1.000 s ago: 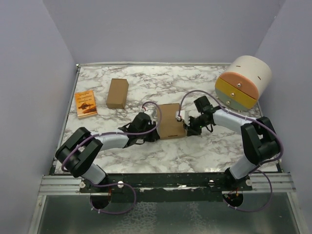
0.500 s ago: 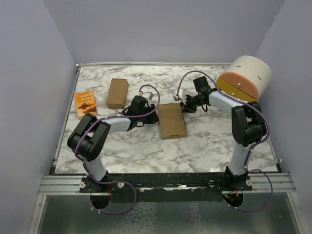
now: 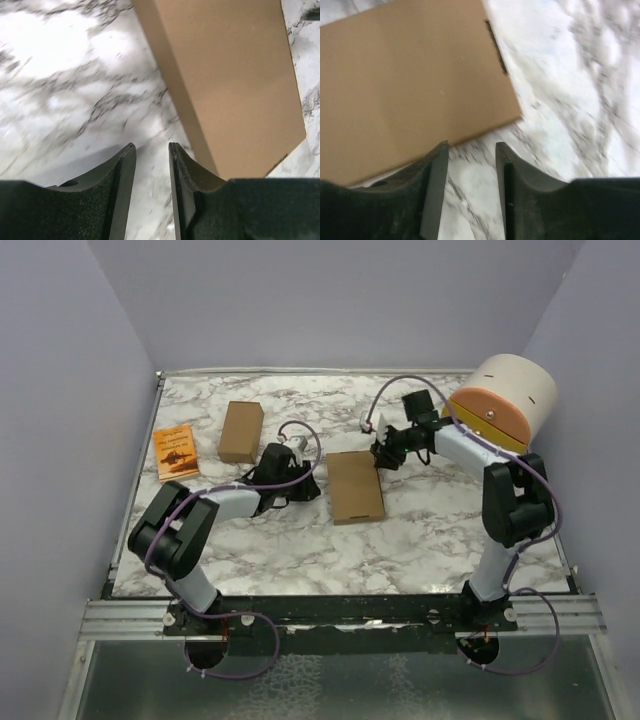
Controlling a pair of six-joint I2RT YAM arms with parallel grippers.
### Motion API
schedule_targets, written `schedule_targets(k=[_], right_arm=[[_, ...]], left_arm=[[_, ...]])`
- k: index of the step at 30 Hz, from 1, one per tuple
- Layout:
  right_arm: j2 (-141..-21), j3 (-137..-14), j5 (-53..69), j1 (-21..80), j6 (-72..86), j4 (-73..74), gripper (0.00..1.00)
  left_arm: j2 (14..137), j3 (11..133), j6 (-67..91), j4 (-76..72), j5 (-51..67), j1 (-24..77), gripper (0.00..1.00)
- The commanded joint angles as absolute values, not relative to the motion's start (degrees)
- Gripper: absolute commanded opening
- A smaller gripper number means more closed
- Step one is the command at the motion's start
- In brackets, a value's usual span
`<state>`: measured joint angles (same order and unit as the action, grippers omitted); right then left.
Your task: Fold the paper box
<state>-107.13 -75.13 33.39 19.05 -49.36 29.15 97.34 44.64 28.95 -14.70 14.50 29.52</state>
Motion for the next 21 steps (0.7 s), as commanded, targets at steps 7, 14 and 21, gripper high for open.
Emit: schedule_targets(k=[7, 14, 21], right_arm=[[-89.7, -62.7, 45.3, 15.6, -20.7, 21.8, 0.92], [-88.9, -49.4, 38.3, 14.7, 2.5, 2.9, 1.0], [-96.6, -52.1, 38.6, 14.3, 7.9, 0.9, 0.79]], left_arm=[[76.1, 28.9, 33.0, -28.1, 9.6, 27.9, 0.56], [73.3, 22.4, 43.0, -39.0, 12.6, 27.2, 0.89], [78.3, 21.6, 48.9, -45.9, 16.9, 27.2, 0.87]])
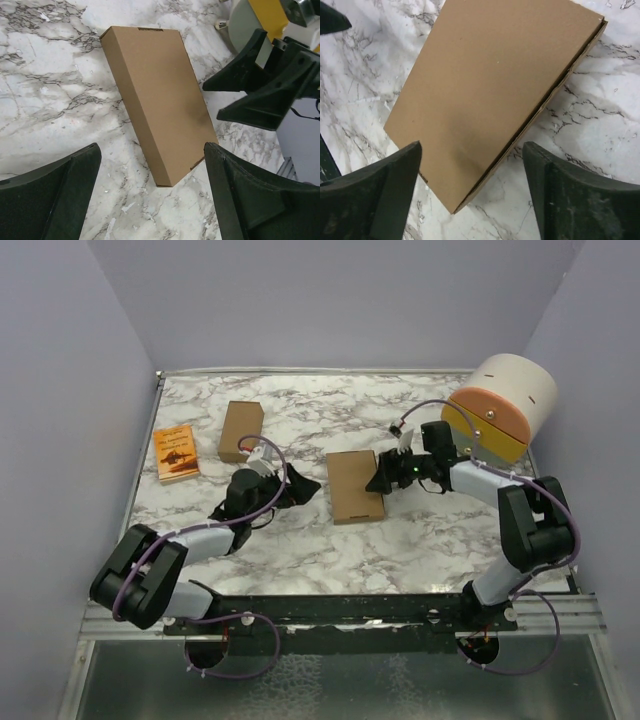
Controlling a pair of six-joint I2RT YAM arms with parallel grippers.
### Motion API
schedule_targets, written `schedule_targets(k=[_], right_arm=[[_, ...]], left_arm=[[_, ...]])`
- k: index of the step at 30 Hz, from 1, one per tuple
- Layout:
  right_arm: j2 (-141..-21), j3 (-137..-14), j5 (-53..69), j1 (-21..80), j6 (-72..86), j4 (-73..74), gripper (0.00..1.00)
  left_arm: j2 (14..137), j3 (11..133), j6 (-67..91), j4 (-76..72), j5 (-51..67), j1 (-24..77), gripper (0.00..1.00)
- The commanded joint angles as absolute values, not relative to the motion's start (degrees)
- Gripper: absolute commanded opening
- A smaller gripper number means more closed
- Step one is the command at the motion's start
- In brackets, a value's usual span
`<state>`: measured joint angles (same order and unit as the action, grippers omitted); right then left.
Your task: Fold the paper box
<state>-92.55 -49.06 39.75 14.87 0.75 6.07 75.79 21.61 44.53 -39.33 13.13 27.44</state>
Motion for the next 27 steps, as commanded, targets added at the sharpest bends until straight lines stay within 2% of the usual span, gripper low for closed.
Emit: schedule_targets(k=[1, 5, 10, 15, 21, 27], right_arm=[[-97.7, -52.7, 38.6, 14.1, 8.4, 1.4, 0.75], [-100.7, -52.9, 40.0, 13.5, 9.4, 0.9, 0.63], [-101.2, -52.9, 39.4, 13.5, 9.5, 0.8, 0.53], [-102.4, -52.6, 39.4, 13.5, 9.7, 0.5, 0.34], [-103.2, -52.4, 37.8, 12.1, 9.9, 1.3, 0.27], [-104.0, -51.9, 39.7, 8.9, 9.7, 2.0, 0.24]], left_arm=[[78.9, 21.7, 49.1, -46.3, 17.2, 27.2, 0.86], [81.0, 21.4, 50.3, -48.2, 17.5, 27.2, 0.86], [83.9, 21.9, 50.5, -48.6, 17.6, 27.3, 0.85], [88.9, 21.7, 51.7, -52.7, 19.0, 27.7, 0.84], [93.0, 22.1, 52.8, -56.0, 20.0, 28.4, 0.84], [95.1, 23.8, 52.9, -56.1, 19.9, 29.7, 0.84]])
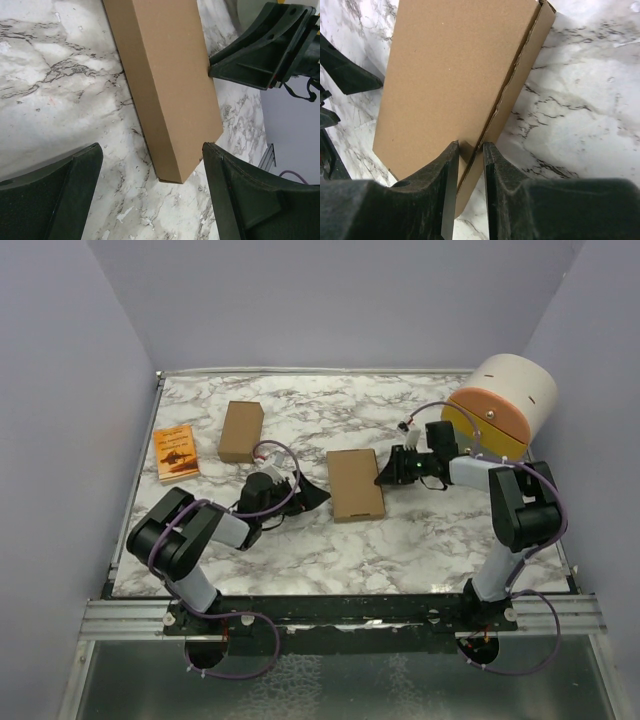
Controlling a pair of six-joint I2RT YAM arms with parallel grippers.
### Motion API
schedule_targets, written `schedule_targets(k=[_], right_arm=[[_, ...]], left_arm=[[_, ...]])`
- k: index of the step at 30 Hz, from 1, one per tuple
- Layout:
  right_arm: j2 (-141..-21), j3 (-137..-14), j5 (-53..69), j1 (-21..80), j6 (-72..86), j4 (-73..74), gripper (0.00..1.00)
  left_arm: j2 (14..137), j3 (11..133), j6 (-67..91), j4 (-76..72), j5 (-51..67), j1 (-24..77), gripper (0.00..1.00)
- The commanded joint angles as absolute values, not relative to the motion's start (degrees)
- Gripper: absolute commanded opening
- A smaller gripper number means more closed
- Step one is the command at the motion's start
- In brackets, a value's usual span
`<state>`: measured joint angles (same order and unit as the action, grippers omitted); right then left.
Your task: Fold the paper box
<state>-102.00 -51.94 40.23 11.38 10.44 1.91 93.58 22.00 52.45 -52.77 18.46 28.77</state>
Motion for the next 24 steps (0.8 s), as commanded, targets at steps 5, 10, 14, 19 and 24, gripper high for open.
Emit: schedule_targets(k=[5, 10, 14, 19, 24], right_arm=[[-104.5, -51.9, 40.6, 7.7, 9.4, 2.3, 0.24], [-106.3, -51.9, 42.1, 6.4, 9.1, 3.1, 0.21], [-106.9, -51.7, 43.8, 5.0, 8.5, 3.3, 0.2], [-107.1, -51.3, 44.5, 4.0, 8.2, 3.5, 0.2], [-108.3, -51.6, 45.2, 3.1, 7.6, 4.6, 0.2]], left_arm=[[96.8, 25.2, 53.4, -56.8, 20.0, 30.6, 0.84], [100.0, 27.4, 53.7, -57.1, 20.4, 31.3, 0.84], [101.7, 28.8, 54.6, -57.1, 20.3, 31.8, 0.84], [103.5, 30.1, 54.8, -56.8, 19.7, 32.9, 0.84], [106.4, 32.0, 56.2, -58.6, 19.8, 34.2, 0.84]])
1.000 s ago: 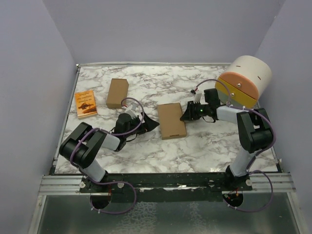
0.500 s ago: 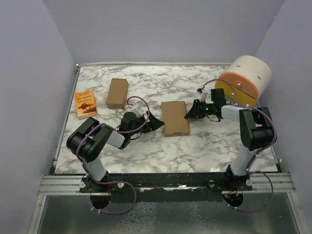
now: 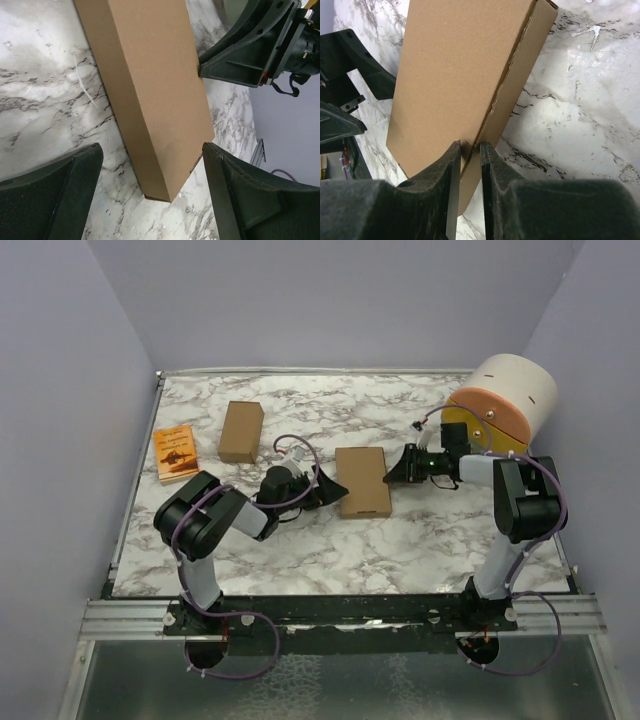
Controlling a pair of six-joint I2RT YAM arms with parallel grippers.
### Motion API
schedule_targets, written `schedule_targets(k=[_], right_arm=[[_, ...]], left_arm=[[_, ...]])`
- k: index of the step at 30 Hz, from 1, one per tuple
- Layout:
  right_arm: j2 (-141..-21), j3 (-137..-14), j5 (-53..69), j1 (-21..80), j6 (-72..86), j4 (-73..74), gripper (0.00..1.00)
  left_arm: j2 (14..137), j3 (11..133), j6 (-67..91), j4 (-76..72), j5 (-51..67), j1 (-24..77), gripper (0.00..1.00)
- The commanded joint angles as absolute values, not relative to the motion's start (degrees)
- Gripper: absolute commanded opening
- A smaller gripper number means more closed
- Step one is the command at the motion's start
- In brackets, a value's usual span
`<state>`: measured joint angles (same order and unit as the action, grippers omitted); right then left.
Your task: Fold the paper box
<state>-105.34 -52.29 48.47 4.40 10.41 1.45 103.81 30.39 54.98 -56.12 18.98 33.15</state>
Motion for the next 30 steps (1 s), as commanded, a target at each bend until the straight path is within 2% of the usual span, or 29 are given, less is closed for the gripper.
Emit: schedule_targets(k=[1, 30], right_arm=[[-108.5, -51.6, 45.2, 2.8, 7.5, 4.7, 0.2], [-111.9, -52.0, 42.6, -1.7, 5.0, 8.2, 0.17]], left_arm=[[106.9, 32.3, 56.6, -59.0, 19.7, 34.4, 0.84], [112.4, 35.7, 61.4, -63.3, 17.9, 37.0, 0.81]])
